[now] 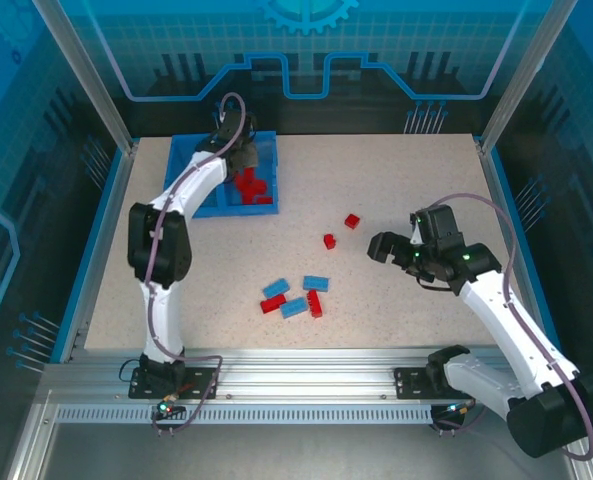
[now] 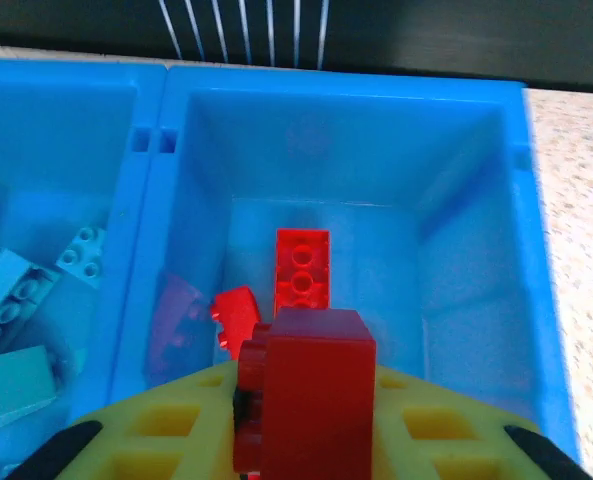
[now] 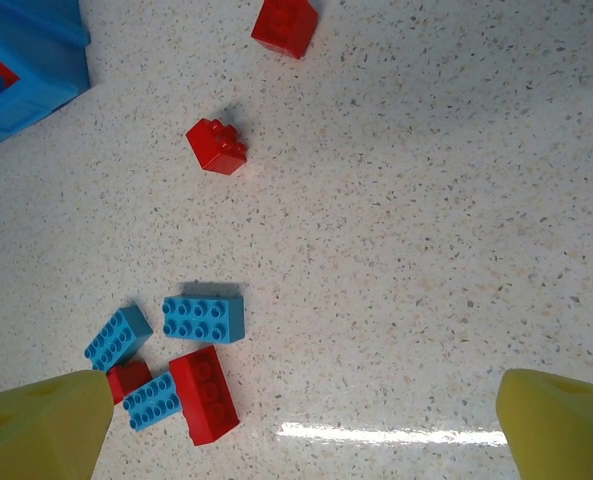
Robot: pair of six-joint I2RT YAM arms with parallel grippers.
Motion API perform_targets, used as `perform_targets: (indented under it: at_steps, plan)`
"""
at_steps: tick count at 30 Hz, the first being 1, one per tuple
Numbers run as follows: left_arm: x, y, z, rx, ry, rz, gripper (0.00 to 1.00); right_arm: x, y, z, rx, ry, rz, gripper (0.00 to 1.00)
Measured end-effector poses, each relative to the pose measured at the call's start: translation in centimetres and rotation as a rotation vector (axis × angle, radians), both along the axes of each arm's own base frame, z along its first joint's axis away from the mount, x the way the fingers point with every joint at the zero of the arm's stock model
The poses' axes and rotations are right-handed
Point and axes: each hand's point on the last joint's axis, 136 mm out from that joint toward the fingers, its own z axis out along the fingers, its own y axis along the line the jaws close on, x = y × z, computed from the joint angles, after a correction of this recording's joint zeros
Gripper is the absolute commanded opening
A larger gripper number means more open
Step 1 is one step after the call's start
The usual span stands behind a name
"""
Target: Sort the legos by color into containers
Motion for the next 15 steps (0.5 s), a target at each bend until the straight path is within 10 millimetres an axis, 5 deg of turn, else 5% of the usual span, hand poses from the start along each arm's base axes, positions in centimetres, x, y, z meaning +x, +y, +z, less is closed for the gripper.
perform_targets:
  at_steps: [6,12,15]
  plan:
    - [1.5,0.2,-2.4,-0.024,0.068,0.026,0.48,-0.7,-0.2,0.6,0.005,-0.015,-0.004,1.00]
    - [1.1,-0.5,-1.2,-0.072,0.068,0.007,0.48,-0.8,-0.3,0.7,0.009,-0.013,-0.010,1.00]
    - [-0.7,-1.0,0.0,-0.122,0.072,-0.011,0.48,-0.8,-0.3,0.7,0.009,-0.012,-0.010,1.00]
